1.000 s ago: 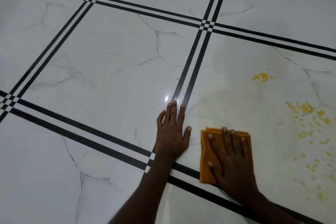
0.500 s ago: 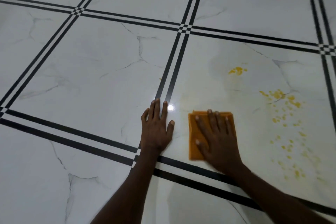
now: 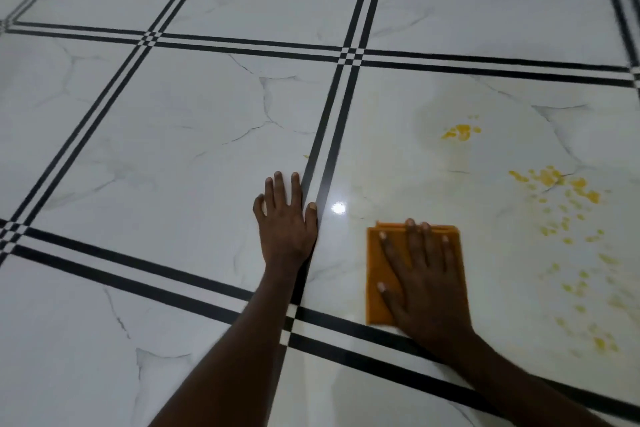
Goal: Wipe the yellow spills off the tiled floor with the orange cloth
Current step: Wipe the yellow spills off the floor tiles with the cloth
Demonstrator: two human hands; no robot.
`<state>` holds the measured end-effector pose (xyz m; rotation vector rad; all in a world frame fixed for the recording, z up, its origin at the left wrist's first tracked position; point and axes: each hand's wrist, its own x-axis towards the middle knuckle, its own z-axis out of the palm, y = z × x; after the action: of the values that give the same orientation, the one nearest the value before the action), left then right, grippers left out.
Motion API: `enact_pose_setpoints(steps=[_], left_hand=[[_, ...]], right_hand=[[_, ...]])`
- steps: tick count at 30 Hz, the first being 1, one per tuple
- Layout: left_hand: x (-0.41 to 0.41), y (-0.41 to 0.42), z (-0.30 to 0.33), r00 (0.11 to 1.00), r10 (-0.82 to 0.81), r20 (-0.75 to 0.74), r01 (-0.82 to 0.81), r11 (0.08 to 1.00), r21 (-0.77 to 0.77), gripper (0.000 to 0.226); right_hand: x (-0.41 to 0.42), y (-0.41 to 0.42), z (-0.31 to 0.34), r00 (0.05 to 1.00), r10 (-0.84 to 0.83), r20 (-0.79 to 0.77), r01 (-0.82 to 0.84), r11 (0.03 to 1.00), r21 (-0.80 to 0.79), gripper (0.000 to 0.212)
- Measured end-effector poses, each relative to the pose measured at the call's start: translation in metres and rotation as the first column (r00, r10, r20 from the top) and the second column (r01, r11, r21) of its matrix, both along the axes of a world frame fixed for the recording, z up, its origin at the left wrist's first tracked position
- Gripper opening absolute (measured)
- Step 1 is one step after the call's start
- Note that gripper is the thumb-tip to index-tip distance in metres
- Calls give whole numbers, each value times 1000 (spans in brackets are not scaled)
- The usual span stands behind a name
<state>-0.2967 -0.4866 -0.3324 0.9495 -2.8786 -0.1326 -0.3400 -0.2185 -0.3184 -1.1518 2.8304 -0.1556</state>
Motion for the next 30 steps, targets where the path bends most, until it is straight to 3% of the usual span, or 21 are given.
enact_pose_setpoints(steps=[3, 5, 7, 10, 14, 18, 22, 25, 28, 30], left_hand=[[-1, -2, 1, 1000, 7, 30, -7, 1000, 15, 65], [-1, -2, 1, 1000, 9, 26, -9, 1000, 23, 64], [-1, -4, 2, 1000, 10, 15, -10, 1000, 21, 64], [1, -3, 1, 1000, 7, 9, -7, 1000, 19, 64], [0, -5, 3, 1000, 3, 22, -3, 1000, 20, 65], [9, -11, -1, 1000, -16, 21, 16, 999, -31, 64], [-33, 15, 6, 999, -23, -42, 26, 997, 67, 74], [-79, 56, 8, 997, -62, -46, 67, 993, 101, 73], [-85, 67, 1, 999, -29, -34, 31, 997, 68, 70], [-82, 64, 3, 999, -32, -5, 32, 999, 28, 70]], right_hand=[[-46, -67, -3, 983, 183, -9, -183, 983, -30, 76], [-93, -106, -9, 976, 215, -34, -215, 976, -11, 73], [-143, -117, -9, 995, 104, -10, -104, 995, 10, 72], [-179, -75, -10, 979, -205, -18, 205, 979, -25, 72], [-110, -15, -3, 910, -409, -70, 406, 913, -53, 74], [-14, -7, -4, 966, -255, -33, 254, 967, -31, 79], [-50, 0, -2, 999, -22, -45, 20, 999, -35, 78], [-107, 1, -9, 996, 42, -73, -44, 999, -14, 76], [-163, 30, -14, 965, -220, -145, 222, 975, -6, 73], [-155, 34, -8, 825, -552, -119, 545, 834, -85, 72]])
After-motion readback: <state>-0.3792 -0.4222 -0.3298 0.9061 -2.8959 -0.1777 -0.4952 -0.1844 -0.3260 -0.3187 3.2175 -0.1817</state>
